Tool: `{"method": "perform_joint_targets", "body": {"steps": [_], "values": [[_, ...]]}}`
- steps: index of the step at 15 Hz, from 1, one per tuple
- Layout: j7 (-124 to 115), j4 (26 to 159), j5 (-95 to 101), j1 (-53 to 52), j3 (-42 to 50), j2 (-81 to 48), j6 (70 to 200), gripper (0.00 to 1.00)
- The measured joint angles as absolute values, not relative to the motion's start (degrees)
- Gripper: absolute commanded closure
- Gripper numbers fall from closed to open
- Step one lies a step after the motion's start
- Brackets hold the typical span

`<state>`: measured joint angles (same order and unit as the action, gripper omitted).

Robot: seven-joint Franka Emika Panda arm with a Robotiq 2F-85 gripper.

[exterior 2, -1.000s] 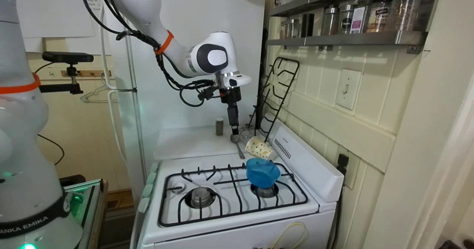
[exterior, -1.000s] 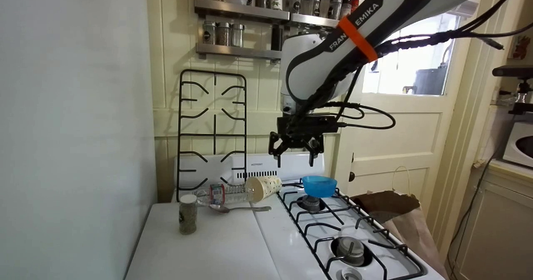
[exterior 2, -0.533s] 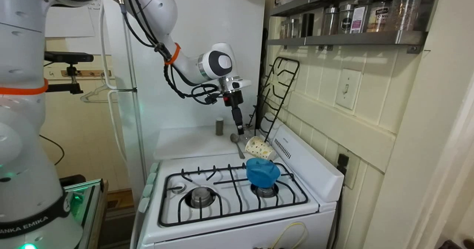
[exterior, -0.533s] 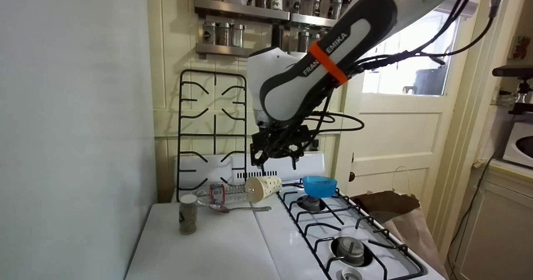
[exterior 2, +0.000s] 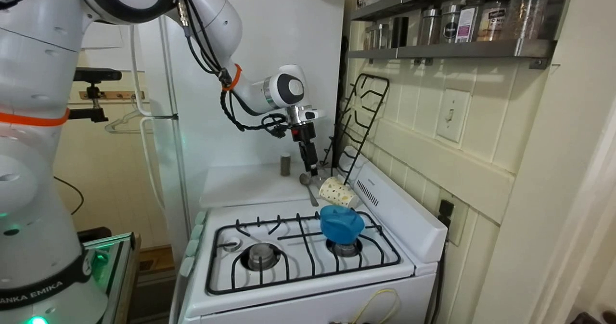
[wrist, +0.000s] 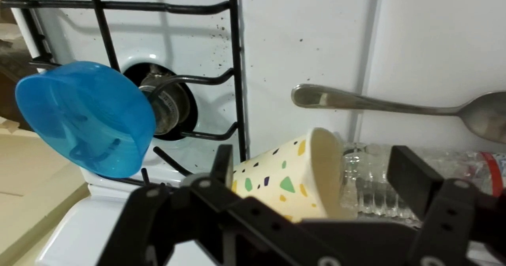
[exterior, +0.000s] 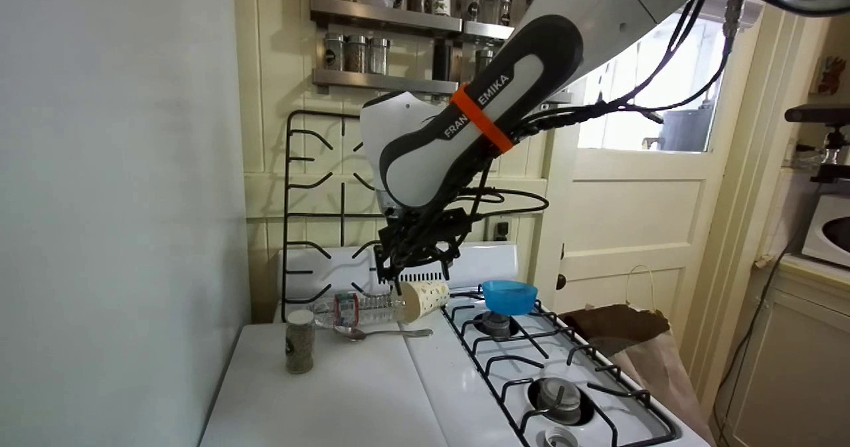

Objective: Pick up the cup and put it upright

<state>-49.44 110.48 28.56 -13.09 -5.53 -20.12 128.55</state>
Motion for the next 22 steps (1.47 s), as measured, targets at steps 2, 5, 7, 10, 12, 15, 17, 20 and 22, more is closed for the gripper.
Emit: {"method": "perform_joint_targets", "body": {"steps": [2,5,7,10,12,15,17,20,22], "values": [[-50.46,110.42,31.53,-14.2,-3.59,-20.35,128.14,0.0],[-52.84,110.12,34.86,-15.53,-1.36,-21.32,127.53,0.0],[-52.96,109.9,35.09,-15.76,-1.14,-21.62,127.47,0.0],[-52.86,109.71,35.58,-15.75,-1.03,-21.63,128.25,0.0],[-52.76,109.45,36.78,-15.73,-0.83,-21.82,129.65,0.0],[-51.35,109.37,37.67,-15.45,-0.57,-22.77,133.0,0.0],[-49.65,109.21,37.68,-15.31,-0.37,-23.76,134.83,0.0],[-47.38,108.62,37.68,-15.29,0.07,-25.35,137.14,0.0],[-45.91,108.2,37.68,-15.28,0.56,-26.16,138.16,0.0]]}}
